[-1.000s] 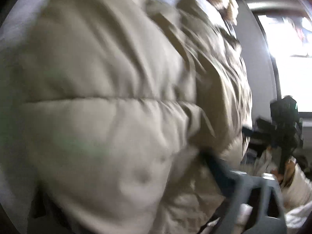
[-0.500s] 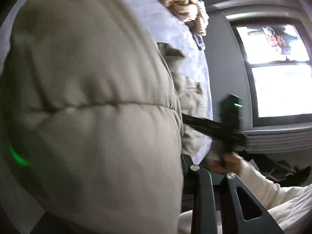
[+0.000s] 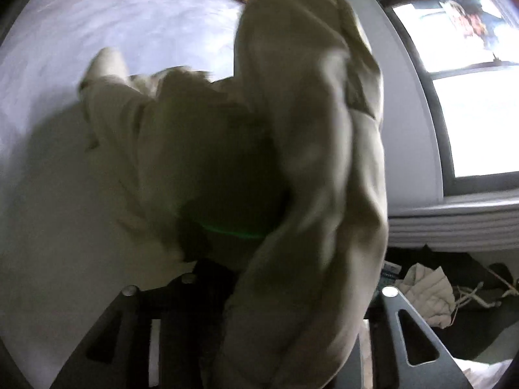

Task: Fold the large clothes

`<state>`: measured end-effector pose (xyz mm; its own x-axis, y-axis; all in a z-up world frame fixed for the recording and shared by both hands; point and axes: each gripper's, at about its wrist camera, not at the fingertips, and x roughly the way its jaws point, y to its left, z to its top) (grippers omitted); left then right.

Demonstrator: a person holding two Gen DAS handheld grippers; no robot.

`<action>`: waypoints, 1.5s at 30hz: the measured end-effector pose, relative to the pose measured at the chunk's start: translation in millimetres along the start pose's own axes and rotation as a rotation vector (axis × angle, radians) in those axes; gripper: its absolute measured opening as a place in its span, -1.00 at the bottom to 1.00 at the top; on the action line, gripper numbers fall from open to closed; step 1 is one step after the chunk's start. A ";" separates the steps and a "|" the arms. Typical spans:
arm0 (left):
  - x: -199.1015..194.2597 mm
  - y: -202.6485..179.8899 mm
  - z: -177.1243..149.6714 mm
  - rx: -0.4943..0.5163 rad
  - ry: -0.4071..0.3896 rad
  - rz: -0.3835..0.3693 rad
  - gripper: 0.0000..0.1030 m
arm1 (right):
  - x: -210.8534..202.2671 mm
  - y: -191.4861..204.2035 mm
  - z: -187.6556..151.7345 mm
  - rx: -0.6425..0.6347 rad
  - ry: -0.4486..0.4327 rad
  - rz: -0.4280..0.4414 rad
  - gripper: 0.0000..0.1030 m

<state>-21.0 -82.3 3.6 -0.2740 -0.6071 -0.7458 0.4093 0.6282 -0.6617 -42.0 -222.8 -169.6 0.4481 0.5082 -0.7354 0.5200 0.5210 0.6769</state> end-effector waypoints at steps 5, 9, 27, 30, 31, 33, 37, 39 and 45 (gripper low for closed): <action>47.6 -31.8 12.0 0.083 0.078 -0.121 0.42 | -68.3 -35.7 -24.6 0.046 -0.094 0.039 -0.94; 99.2 -40.0 19.4 0.132 0.144 -0.204 0.43 | -107.6 -69.1 -50.8 0.121 -0.161 0.037 -0.93; 159.3 -108.9 12.4 0.302 0.043 0.057 0.43 | -210.9 -4.4 -148.5 -0.079 -0.287 0.083 0.58; 123.0 -87.0 11.2 0.356 -0.058 0.094 0.43 | -187.7 4.7 -133.1 -0.061 -0.275 -0.017 0.57; 108.2 -83.5 12.6 0.372 -0.119 0.132 0.43 | -181.5 4.9 -126.1 -0.042 -0.275 -0.064 0.47; 81.5 -70.6 19.6 0.375 -0.210 0.206 0.43 | -173.2 3.1 -114.2 -0.019 -0.295 -0.131 -0.42; 62.1 -21.8 39.8 0.344 -0.295 0.393 0.43 | -168.0 6.2 -105.0 -0.051 -0.318 -0.280 -0.72; 67.6 4.8 52.0 0.300 -0.275 0.425 0.43 | -170.2 1.7 -110.0 -0.071 -0.325 -0.305 -0.73; 118.9 -19.2 61.6 0.330 -0.258 0.416 0.43 | -176.1 -25.1 -119.7 -0.040 -0.344 -0.385 -0.73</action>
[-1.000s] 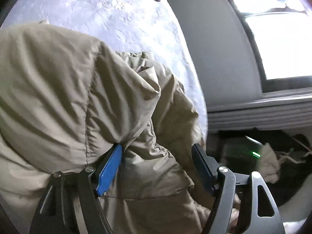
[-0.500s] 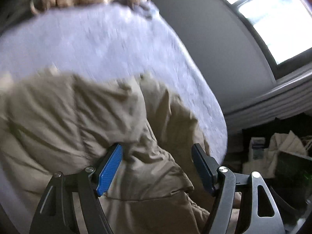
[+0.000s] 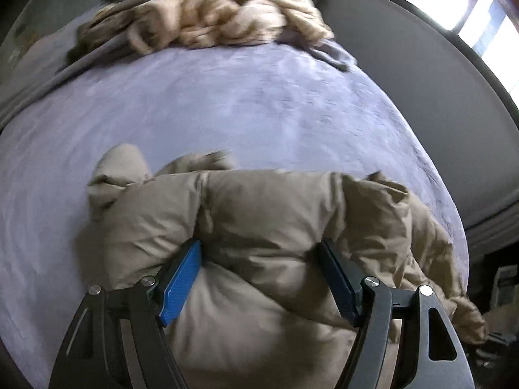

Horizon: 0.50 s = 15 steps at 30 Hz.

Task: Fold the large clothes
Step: 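Lower the coat onto the bed and regrasp its edge with both tools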

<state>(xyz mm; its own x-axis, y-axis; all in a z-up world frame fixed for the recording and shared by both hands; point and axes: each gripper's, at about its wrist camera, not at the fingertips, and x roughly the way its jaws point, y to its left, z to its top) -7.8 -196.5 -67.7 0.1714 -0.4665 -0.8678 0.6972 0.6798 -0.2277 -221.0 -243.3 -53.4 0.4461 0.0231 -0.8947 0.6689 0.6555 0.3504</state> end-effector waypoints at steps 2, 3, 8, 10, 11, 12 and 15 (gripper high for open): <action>12.1 -29.0 2.0 0.054 0.009 0.006 0.43 | 5.4 -23.5 -4.8 0.070 0.015 -0.002 -0.73; 17.3 -40.6 2.2 0.075 0.014 0.007 0.43 | 9.7 -38.8 -6.6 0.113 0.027 -0.002 -0.73; 36.1 -74.7 8.2 0.108 0.045 0.016 0.43 | 29.1 -89.7 -11.7 0.217 0.108 -0.003 -0.71; 36.8 -73.6 7.4 0.102 0.049 0.034 0.43 | 20.1 -100.3 -7.1 0.248 0.115 0.054 -0.71; 36.1 -71.0 6.7 0.094 0.052 0.033 0.43 | 10.4 -102.0 -3.5 0.243 0.092 0.071 -0.69; 35.5 -67.2 6.5 0.082 0.056 0.033 0.43 | -4.4 -102.4 1.3 0.225 0.058 0.096 -0.60; 37.7 -62.5 5.9 0.061 0.058 0.030 0.43 | -33.9 -96.1 20.7 0.145 -0.007 0.176 0.23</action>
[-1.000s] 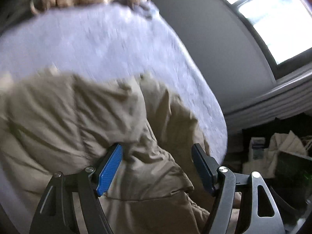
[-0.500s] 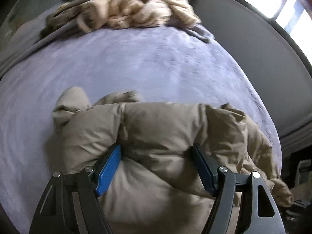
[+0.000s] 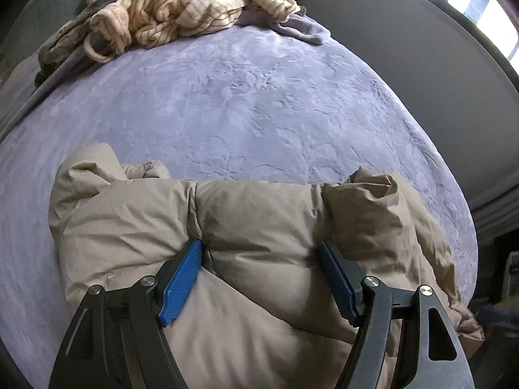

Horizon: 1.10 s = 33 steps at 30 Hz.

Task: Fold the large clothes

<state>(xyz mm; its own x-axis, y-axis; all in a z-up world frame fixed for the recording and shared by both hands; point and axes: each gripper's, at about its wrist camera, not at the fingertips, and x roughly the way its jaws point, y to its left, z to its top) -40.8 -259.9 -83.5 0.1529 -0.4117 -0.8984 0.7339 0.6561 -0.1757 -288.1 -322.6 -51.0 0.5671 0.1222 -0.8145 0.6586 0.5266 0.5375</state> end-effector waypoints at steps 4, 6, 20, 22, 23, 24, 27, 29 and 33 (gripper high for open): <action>2.0 -3.1 -1.1 -0.004 -0.005 0.018 0.44 | 15.8 22.2 30.4 -0.062 0.044 0.124 0.28; 1.7 -3.1 -1.6 -0.012 -0.006 0.022 0.44 | 47.1 27.7 45.1 -0.062 0.125 0.162 0.28; -10.2 -19.6 -8.9 -0.024 0.002 0.078 0.44 | 110.4 -6.5 22.4 -0.009 0.289 0.056 -0.60; -22.7 -19.7 -13.1 -0.026 0.009 0.113 0.44 | 108.6 -7.5 21.6 -0.012 0.296 0.065 -0.60; -27.7 -20.1 -15.3 -0.026 0.009 0.131 0.44 | 107.3 -8.6 22.6 -0.020 0.301 0.067 -0.60; -33.6 -20.4 -18.3 -0.027 0.012 0.155 0.44 | 108.3 -4.7 23.2 -0.024 0.305 0.070 -0.59; -52.9 -19.6 -30.0 -0.042 0.024 0.205 0.44 | 111.7 -1.6 27.0 -0.032 0.313 0.073 -0.59; -59.9 -16.6 -37.2 -0.061 0.040 0.226 0.44 | 113.0 0.7 28.7 -0.032 0.315 0.070 -0.59; -70.8 -4.1 -54.3 -0.121 0.070 0.231 0.44 | 112.8 6.9 30.1 -0.033 0.311 0.055 -0.54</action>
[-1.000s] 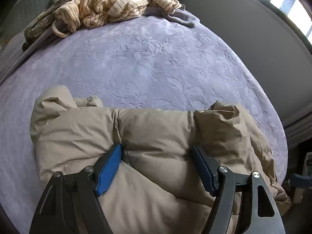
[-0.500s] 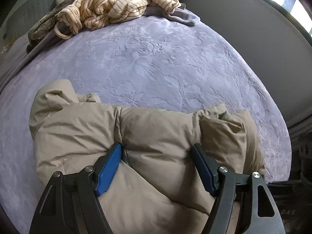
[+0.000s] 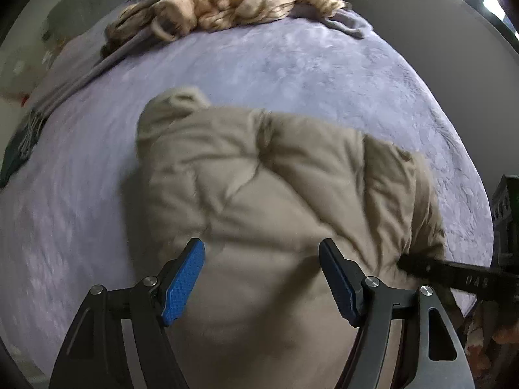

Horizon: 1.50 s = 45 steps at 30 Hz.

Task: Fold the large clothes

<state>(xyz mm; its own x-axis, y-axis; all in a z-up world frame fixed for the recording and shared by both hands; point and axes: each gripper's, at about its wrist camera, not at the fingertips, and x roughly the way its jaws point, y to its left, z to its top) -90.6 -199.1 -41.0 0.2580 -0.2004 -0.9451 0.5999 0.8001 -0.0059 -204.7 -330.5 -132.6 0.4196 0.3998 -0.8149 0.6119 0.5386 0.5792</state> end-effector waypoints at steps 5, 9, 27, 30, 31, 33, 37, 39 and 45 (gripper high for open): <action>-4.6 21.1 -18.1 -0.050 0.009 0.012 1.00 | -3.2 9.3 -4.6 -0.005 -0.020 -0.031 -0.52; -8.8 34.1 -28.4 -0.062 0.008 0.025 1.00 | -7.1 16.8 -10.5 -0.006 -0.037 -0.057 -0.50; -21.6 68.9 -55.3 -0.063 0.001 0.007 1.00 | -51.3 33.3 -45.9 0.000 -0.170 -0.125 0.18; -18.1 67.7 -55.3 -0.071 0.012 -0.004 1.00 | -58.7 34.0 -42.4 -0.028 -0.179 -0.143 0.36; -17.1 67.6 -54.9 -0.073 0.014 -0.008 1.00 | -61.2 33.2 -39.7 -0.035 -0.181 -0.143 0.49; -14.8 68.2 -53.7 -0.087 0.021 -0.015 1.00 | -66.3 28.8 -31.3 -0.046 -0.183 -0.123 0.58; -10.8 73.0 -49.6 -0.146 0.037 -0.064 1.00 | -70.5 17.0 -6.2 -0.063 -0.154 -0.094 0.68; -6.7 74.8 -46.8 -0.163 0.049 -0.064 1.00 | -70.4 10.6 6.9 -0.064 -0.136 -0.075 0.71; 9.1 86.5 -36.5 -0.237 0.052 -0.066 1.00 | -58.5 -8.4 36.6 -0.059 -0.072 -0.010 0.71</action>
<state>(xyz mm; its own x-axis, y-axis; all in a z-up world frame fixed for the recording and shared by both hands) -64.0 -111.1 -62.1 0.1808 -0.2321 -0.9558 0.4185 0.8976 -0.1388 -209.8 -385.6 -90.5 0.4617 0.3409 -0.8189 0.5771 0.5857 0.5691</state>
